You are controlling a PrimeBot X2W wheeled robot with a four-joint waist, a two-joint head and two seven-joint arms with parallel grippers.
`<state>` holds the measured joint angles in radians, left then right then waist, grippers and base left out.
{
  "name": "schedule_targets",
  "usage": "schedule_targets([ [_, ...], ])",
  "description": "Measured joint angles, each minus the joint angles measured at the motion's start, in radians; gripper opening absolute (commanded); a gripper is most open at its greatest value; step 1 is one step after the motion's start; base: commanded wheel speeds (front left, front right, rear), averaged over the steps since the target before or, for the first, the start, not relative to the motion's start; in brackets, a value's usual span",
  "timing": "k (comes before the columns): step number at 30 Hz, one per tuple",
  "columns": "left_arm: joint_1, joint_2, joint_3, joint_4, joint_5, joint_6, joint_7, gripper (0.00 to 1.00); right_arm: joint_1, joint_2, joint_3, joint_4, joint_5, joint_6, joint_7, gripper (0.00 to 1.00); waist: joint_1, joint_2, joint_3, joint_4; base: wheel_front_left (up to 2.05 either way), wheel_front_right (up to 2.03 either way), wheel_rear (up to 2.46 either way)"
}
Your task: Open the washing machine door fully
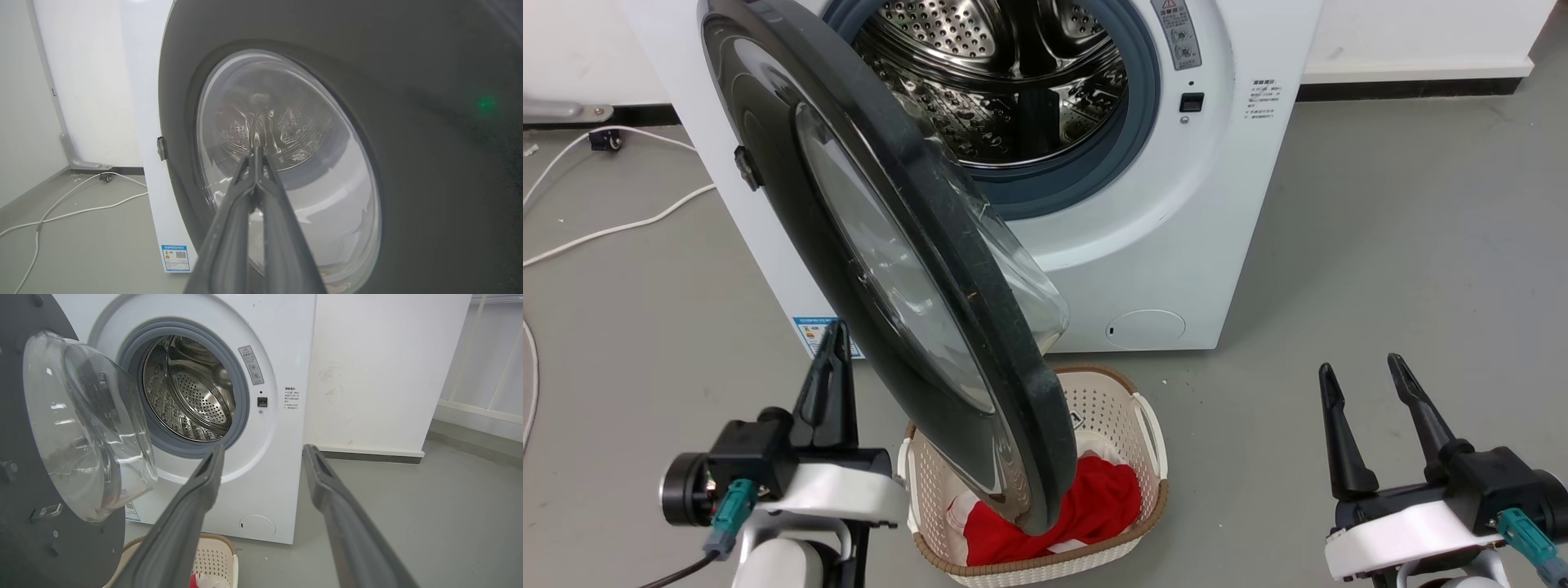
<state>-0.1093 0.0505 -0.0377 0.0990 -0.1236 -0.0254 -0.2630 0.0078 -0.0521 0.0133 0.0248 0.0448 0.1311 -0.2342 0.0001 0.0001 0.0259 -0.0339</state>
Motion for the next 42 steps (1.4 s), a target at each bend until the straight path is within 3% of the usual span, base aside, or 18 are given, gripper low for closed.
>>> schedule_targets([
  [25,-0.165,0.001,0.014,-0.537,0.062,-0.012,0.0,0.0,0.0,0.0,-0.006,0.005,0.018,0.0,0.011,1.0,0.0,0.0,0.003,0.009,0.0,0.0,0.0],
  [34,-0.202,0.0,-0.113,-0.65,0.038,-0.037,0.0,0.0,0.0,0.0,-0.007,0.005,0.022,0.0,0.015,1.0,0.0,0.0,0.004,0.008,0.0,0.0,0.0],
  [42,-0.117,0.001,-0.321,-0.584,0.001,-0.072,0.02,0.0,0.002,0.0,-0.003,0.008,0.026,0.0,0.016,1.0,-0.0001,0.0,-0.006,0.006,0.0,0.0,0.0],
])
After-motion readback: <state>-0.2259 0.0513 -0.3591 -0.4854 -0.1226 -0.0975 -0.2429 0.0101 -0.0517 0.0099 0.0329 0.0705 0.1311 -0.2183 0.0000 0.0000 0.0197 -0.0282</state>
